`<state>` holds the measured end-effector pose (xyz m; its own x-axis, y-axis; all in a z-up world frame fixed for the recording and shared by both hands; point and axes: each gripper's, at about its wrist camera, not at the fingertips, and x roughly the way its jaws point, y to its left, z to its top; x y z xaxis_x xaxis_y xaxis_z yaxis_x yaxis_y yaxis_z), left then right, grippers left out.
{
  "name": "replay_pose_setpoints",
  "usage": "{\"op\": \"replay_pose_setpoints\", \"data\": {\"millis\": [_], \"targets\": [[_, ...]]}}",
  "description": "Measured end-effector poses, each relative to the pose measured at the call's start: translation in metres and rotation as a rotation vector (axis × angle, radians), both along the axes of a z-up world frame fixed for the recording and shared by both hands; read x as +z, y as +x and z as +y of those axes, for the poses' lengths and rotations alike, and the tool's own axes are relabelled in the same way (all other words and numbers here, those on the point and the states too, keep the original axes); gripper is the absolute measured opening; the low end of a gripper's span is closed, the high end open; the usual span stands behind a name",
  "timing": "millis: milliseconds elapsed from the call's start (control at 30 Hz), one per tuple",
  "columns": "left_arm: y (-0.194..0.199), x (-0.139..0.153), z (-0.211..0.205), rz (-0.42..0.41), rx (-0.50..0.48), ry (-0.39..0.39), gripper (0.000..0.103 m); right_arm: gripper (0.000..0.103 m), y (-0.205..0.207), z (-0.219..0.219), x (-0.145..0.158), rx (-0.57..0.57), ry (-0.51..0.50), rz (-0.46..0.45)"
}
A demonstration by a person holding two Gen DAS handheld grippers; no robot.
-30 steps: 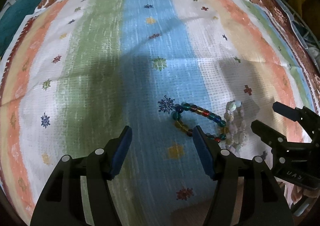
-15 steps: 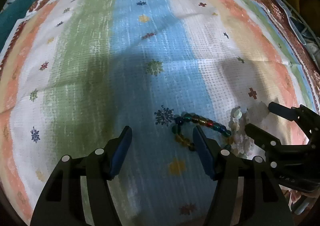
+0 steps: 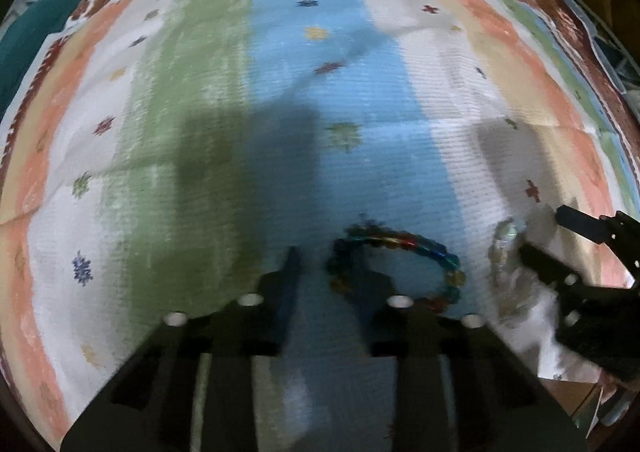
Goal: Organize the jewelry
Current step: 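Grasp the multicolour bead bracelet with the left tool while the right tool grasps the clear crystal, then lift both held pieces and carry them over the silver tin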
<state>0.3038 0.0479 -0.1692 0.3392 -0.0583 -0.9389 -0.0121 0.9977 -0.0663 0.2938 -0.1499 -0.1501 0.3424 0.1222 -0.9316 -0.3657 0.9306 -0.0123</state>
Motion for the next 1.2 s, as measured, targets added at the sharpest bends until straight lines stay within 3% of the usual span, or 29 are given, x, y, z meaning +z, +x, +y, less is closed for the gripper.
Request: {"op": "replay_pose_setpoints", "data": {"millis": [167, 233, 567, 767, 1067, 1200], "targets": [[-0.006, 0.000, 0.006, -0.004, -0.007, 0.002, 0.010, 0.027, -0.002, 0.000, 0.001, 0.030, 0.000, -0.014], [-0.007, 0.001, 0.004, 0.001, -0.003, 0.019, 0.009, 0.011, -0.002, 0.002, 0.001, 0.042, -0.004, -0.015], [-0.027, 0.017, 0.004, 0.017, 0.016, 0.006, 0.009, 0.011, -0.015, 0.007, 0.018, 0.072, 0.007, -0.029], [-0.039, 0.044, 0.000, -0.037, 0.008, -0.048, 0.009, 0.011, -0.026, 0.009, 0.039, 0.079, 0.040, -0.053], [-0.050, 0.067, -0.009, -0.064, 0.034, -0.053, 0.009, 0.011, -0.036, 0.004, 0.057, 0.077, 0.082, -0.059], [-0.056, 0.074, -0.014, -0.073, 0.027, -0.016, 0.009, 0.011, -0.041, 0.003, 0.063, 0.073, 0.090, -0.064]]}}
